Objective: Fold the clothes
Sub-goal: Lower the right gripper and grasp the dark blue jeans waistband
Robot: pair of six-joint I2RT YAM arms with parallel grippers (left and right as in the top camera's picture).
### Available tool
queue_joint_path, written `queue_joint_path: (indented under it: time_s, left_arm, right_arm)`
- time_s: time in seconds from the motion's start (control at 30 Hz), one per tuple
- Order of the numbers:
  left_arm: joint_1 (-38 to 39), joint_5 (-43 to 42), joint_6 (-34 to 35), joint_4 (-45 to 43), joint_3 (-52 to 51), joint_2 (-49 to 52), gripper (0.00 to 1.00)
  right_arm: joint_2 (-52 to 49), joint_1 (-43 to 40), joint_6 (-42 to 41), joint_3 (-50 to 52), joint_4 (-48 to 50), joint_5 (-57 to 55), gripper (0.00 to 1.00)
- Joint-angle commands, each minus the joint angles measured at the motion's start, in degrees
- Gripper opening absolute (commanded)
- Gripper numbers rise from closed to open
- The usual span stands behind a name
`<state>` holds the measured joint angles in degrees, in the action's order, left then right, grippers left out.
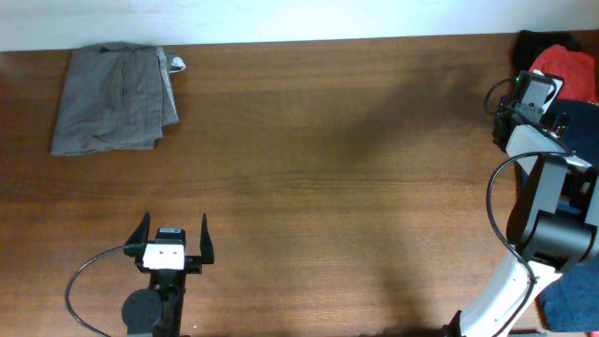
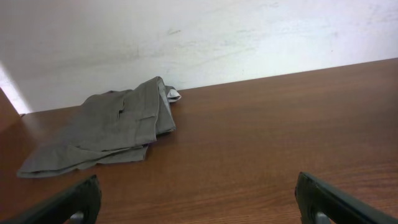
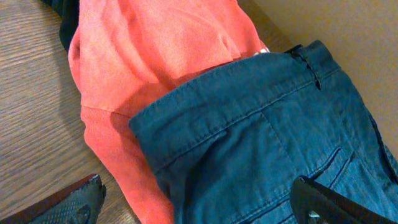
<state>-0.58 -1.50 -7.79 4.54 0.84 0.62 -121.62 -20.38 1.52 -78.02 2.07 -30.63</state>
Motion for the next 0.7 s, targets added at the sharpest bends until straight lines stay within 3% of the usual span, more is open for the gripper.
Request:
queue_joint_path:
  time_s: [0.0,0.67]
  left_arm:
    - [-0.4,0.2,-0.9,0.1,-0.3,-0.3,0.99]
    - [-0.4,0.2,-0.9,0.1,-0.3,-0.3,0.99]
  right_arm:
    - [-0.7,-0.7,-0.2,-1.1,0.6,0.1,0.99]
    - [-3.5,-1.2,-0.2,-1.1,2.8,0.0,0.99]
